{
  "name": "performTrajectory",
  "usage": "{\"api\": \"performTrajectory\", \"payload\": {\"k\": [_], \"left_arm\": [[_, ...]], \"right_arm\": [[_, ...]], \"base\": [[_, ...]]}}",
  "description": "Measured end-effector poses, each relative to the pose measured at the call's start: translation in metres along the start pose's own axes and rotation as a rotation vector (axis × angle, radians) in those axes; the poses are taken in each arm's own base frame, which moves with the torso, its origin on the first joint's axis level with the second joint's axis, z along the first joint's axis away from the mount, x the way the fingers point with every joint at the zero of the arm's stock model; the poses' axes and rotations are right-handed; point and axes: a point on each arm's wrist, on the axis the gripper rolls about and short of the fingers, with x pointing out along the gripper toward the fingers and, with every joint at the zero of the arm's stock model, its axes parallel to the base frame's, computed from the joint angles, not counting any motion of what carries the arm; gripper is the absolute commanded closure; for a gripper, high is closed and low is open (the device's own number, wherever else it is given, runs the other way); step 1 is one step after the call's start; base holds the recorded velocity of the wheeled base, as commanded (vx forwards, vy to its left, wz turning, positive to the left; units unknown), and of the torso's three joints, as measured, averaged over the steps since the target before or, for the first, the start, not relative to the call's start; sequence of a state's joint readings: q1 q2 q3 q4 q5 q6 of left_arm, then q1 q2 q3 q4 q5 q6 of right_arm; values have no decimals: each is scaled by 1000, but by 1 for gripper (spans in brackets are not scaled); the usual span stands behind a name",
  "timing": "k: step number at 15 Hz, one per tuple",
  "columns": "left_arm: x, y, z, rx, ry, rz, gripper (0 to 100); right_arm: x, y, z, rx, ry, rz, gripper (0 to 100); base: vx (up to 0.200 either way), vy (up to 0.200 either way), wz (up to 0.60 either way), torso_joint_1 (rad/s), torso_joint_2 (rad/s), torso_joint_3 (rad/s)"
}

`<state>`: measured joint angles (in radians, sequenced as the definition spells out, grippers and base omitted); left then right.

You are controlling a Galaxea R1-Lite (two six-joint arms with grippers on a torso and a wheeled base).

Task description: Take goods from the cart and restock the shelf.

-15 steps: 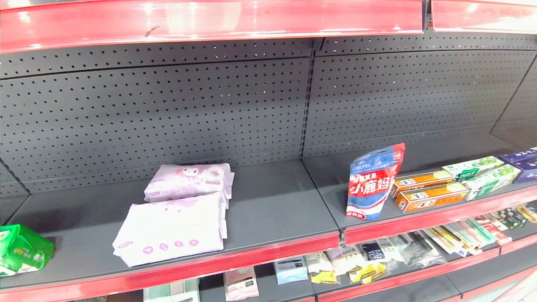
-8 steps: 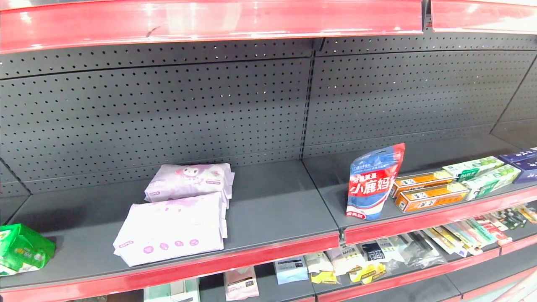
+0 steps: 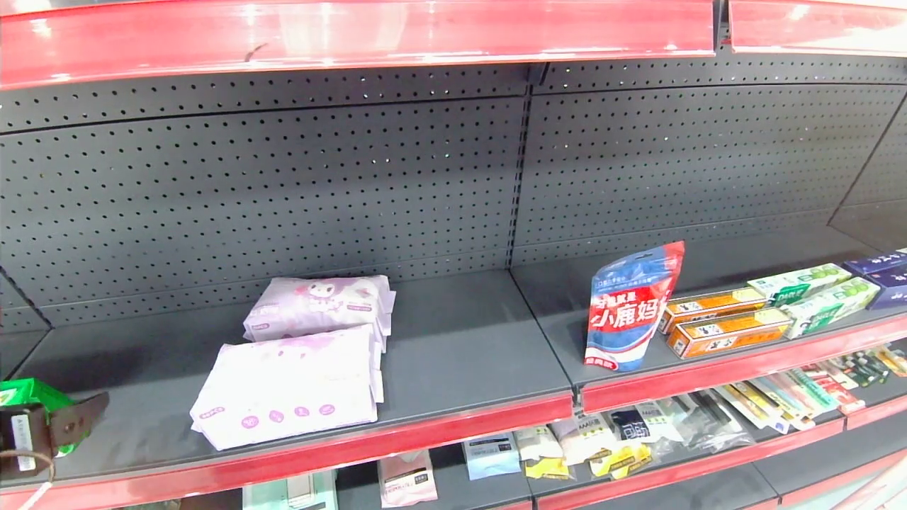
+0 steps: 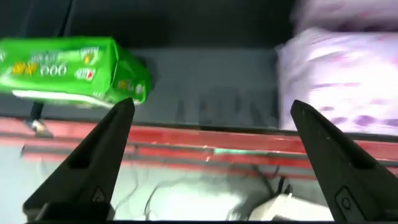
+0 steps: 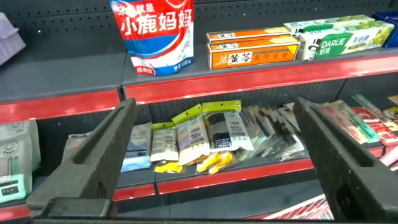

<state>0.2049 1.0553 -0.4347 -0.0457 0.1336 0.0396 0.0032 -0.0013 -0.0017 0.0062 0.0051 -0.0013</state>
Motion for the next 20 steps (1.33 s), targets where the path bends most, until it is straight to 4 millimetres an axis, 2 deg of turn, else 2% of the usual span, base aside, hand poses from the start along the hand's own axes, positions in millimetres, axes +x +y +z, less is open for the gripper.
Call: {"api": "performTrajectory", "payload": {"k": [5,8,11,17,20], "left_arm": [[70,-2,19,-1,85,42,0],[100,-4,25,7,123,40,0],[113,-6,21,58,171,9,0],[124,-10,14,105,224,-11,0],[131,-19,11,134,243,-38,0]], "right_arm": [[0,0,0,0,0,-1,0],[0,0,0,0,0,-1,0],[0,0,0,0,0,-1,0],[0,0,0,0,0,0,0],[0,0,0,0,0,-1,0]], "base": [[0,0,0,0,0,0],[0,0,0,0,0,0],[0,0,0,0,0,0],[0,0,0,0,0,0],[0,0,0,0,0,0]]}}
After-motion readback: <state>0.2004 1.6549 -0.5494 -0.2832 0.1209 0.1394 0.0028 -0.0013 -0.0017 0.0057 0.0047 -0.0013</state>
